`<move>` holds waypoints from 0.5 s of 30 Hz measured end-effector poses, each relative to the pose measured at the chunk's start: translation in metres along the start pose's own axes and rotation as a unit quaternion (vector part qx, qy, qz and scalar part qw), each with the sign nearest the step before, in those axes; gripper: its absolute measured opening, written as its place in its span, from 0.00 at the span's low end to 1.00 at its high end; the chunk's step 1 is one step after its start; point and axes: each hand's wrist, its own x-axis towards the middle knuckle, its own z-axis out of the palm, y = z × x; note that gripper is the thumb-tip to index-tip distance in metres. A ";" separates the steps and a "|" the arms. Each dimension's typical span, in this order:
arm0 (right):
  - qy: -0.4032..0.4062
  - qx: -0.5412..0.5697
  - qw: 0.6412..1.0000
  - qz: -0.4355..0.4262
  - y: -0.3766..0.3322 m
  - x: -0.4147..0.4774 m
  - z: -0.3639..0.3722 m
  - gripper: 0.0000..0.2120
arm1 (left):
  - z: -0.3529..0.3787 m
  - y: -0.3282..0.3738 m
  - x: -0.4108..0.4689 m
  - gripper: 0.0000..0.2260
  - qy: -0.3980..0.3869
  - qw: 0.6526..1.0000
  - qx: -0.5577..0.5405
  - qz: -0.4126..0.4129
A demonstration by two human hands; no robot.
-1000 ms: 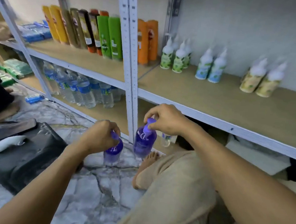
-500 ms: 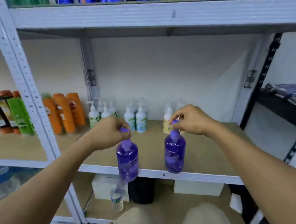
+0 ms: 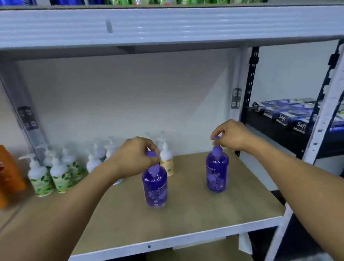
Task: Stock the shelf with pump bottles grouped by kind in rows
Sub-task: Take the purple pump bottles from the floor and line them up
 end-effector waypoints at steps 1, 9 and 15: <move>0.002 -0.008 1.000 0.010 0.009 0.004 -0.004 0.07 | 0.005 0.002 0.008 0.01 -0.001 1.000 -0.009 0.002; 0.008 -0.020 0.996 0.088 0.073 0.012 -0.017 0.08 | 0.040 0.017 0.052 0.02 -0.021 0.999 -0.043 0.001; 0.047 0.055 0.991 0.116 0.097 0.003 -0.013 0.05 | 0.055 0.020 0.065 0.02 -0.025 0.999 -0.048 -0.004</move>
